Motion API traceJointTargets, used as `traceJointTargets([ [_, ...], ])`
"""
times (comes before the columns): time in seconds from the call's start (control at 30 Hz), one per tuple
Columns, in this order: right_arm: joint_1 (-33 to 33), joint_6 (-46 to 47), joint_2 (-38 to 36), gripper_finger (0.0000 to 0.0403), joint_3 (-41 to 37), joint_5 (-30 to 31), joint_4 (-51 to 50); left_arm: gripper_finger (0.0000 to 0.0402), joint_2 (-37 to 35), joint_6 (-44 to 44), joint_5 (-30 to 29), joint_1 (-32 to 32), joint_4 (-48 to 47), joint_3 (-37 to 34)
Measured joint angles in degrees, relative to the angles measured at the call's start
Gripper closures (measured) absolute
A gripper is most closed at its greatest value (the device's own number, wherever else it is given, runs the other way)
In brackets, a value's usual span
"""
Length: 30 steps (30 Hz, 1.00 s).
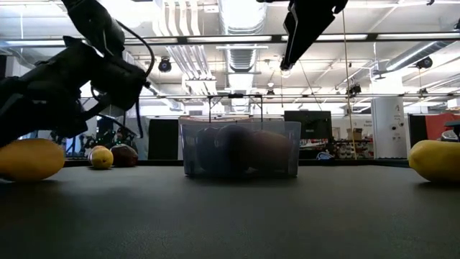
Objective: Sort produce into baskets
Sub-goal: Put the red apple into the top black bin
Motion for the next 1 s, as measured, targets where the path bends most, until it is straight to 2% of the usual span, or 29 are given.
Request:
traceJointTargets([
  [0.1,0.0,0.1,0.0,0.0078,0.0,0.0,0.0,0.0050,0.0,-1.8,-0.4,0.0,2.7,0.3],
  [0.33,0.0,0.1,0.0,0.0078,0.0,0.0,0.1,0.0050,-0.6,-1.9,-7.4,0.0,4.6,3.4],
  [0.7,0.0,0.4,0.0,0.0078,0.0,0.0,0.0,0.0062,-0.3,0.0,-11.3,-0.1,7.6,2.7],
  [0.77,0.0,0.4,-0.2,0.0078,0.0,0.0,-0.1,0.0068,-1.0,1.5,-15.0,-0.1,8.0,3.8],
  [0.93,0.0,0.4,-2.3,0.0078,0.0,0.0,-0.2,0.0077,-4.6,3.9,-28.6,-0.2,7.3,8.0],
  [1.0,0.0,0.6,-3.6,0.0078,0.0,0.4,0.0,0.0078,-7.6,4.4,-30.2,-0.2,7.3,10.5],
])
